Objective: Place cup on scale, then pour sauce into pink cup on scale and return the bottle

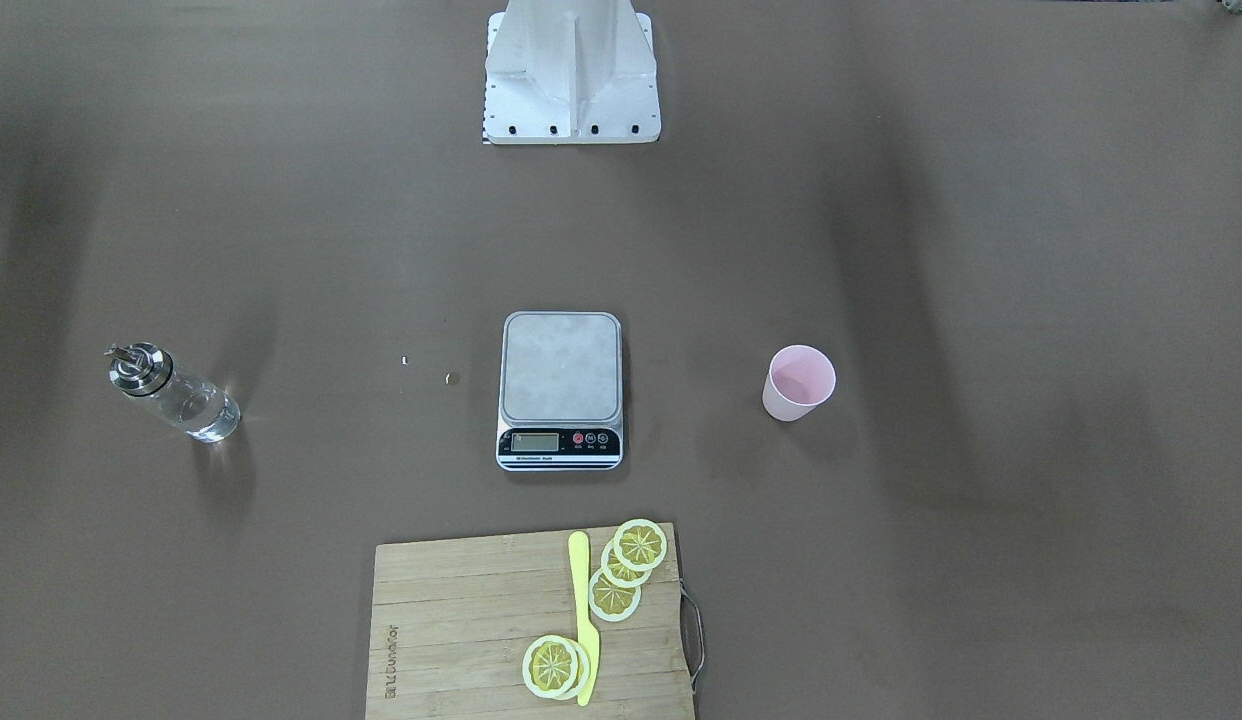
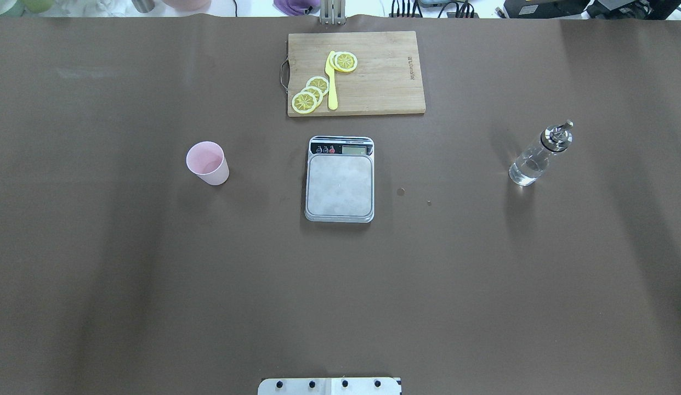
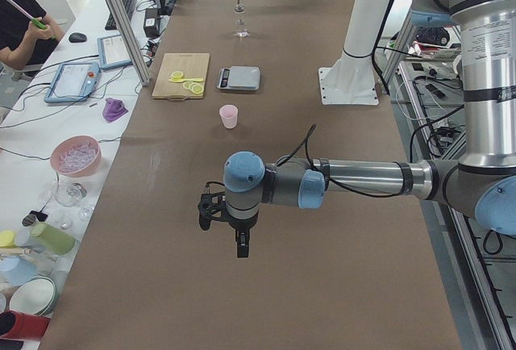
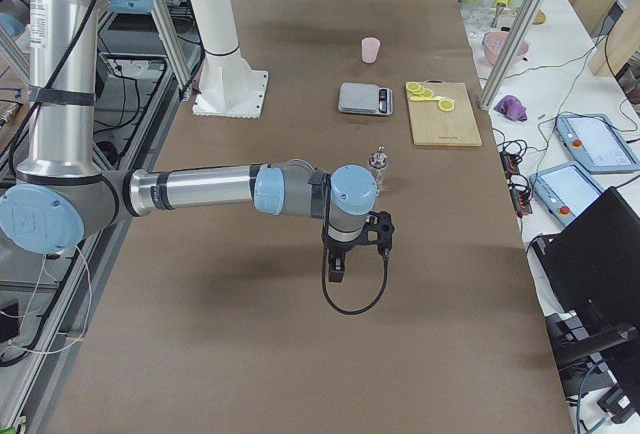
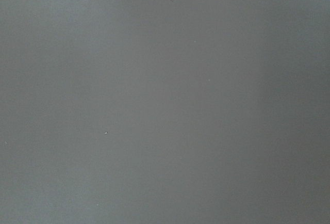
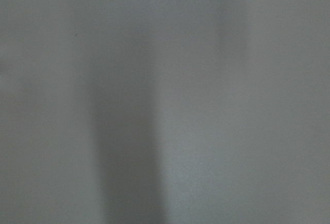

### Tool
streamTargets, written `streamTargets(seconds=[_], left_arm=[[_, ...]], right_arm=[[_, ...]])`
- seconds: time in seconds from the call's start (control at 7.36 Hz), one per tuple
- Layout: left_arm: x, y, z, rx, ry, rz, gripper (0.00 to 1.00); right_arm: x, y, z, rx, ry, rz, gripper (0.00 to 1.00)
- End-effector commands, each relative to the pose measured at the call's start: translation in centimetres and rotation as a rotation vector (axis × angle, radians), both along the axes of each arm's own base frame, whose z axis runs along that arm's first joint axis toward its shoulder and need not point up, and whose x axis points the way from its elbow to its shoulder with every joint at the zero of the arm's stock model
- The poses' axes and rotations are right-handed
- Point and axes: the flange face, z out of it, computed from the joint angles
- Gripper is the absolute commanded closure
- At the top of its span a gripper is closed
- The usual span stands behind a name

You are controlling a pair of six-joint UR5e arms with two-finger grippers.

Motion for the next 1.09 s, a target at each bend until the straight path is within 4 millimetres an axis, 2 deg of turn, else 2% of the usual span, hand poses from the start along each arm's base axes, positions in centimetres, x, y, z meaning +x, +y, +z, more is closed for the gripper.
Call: streamTargets(seconds=[0.0,0.95], left_arm=[[0.0,0.08,0.11,-0.003,0.0,0.0,0.02],[0.0,0.07,0.58,-0.011,0.0,0.001,0.02]], right_arm=[[0.18,-0.01,-0.03,0.002,0.0,0.004,0.0],[0.39,0.35,-0.06,0.0,-0.009,0.011,0.0]])
